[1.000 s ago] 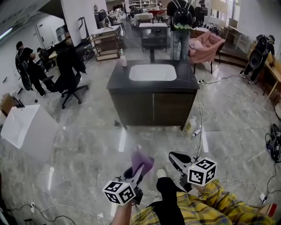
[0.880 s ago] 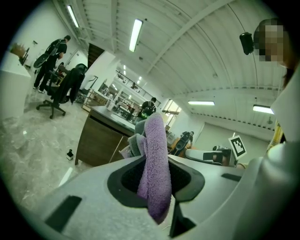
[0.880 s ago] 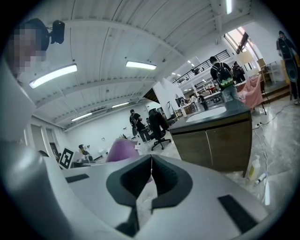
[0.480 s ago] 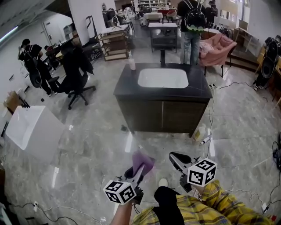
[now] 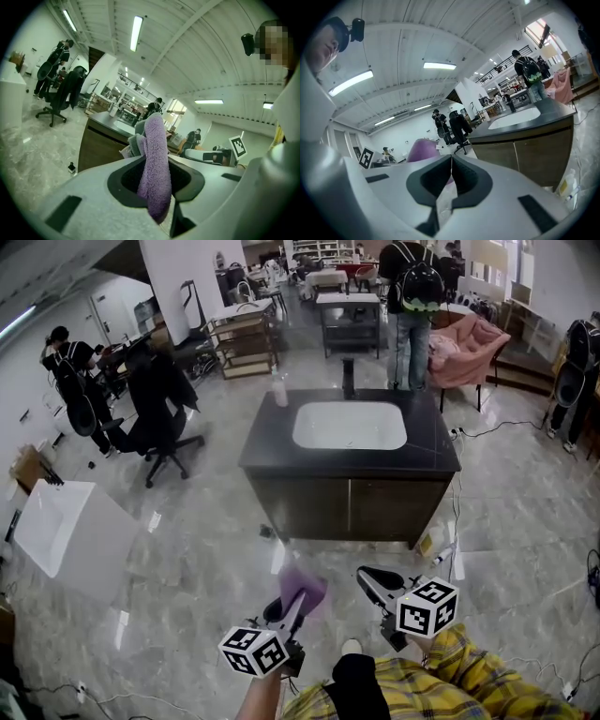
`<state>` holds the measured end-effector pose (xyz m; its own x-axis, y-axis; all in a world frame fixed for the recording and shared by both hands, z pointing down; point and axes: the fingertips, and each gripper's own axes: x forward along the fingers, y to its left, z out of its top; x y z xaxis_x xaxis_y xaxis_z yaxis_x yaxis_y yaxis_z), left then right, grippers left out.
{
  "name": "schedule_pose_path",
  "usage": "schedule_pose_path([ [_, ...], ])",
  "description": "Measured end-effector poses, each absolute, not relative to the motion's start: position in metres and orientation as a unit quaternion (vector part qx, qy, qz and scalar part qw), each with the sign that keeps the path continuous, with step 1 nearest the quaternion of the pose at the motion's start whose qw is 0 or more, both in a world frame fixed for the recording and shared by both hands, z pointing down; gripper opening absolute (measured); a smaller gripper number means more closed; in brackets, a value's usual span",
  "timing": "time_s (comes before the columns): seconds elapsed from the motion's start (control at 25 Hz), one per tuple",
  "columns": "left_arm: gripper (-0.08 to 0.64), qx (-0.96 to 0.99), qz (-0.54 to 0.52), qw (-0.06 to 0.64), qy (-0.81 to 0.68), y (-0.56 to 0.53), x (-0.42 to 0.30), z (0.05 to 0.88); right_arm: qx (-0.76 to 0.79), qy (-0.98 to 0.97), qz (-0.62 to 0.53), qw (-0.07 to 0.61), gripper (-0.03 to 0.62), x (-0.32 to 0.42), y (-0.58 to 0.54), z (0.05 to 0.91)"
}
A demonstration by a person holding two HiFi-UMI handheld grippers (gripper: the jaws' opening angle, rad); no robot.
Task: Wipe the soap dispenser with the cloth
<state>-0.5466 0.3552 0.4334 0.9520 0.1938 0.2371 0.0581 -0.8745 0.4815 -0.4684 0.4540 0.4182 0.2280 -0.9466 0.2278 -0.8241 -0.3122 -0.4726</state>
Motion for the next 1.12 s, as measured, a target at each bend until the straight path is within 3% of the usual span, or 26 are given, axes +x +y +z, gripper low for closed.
schedule_pose_path([
  [1.12,0.076,0.958,0.156,0.227,0.074,0.282,-0.409,0.451,-0.775,0.567,-0.244,0.137,0.006,-0.342,0.384,0.443],
])
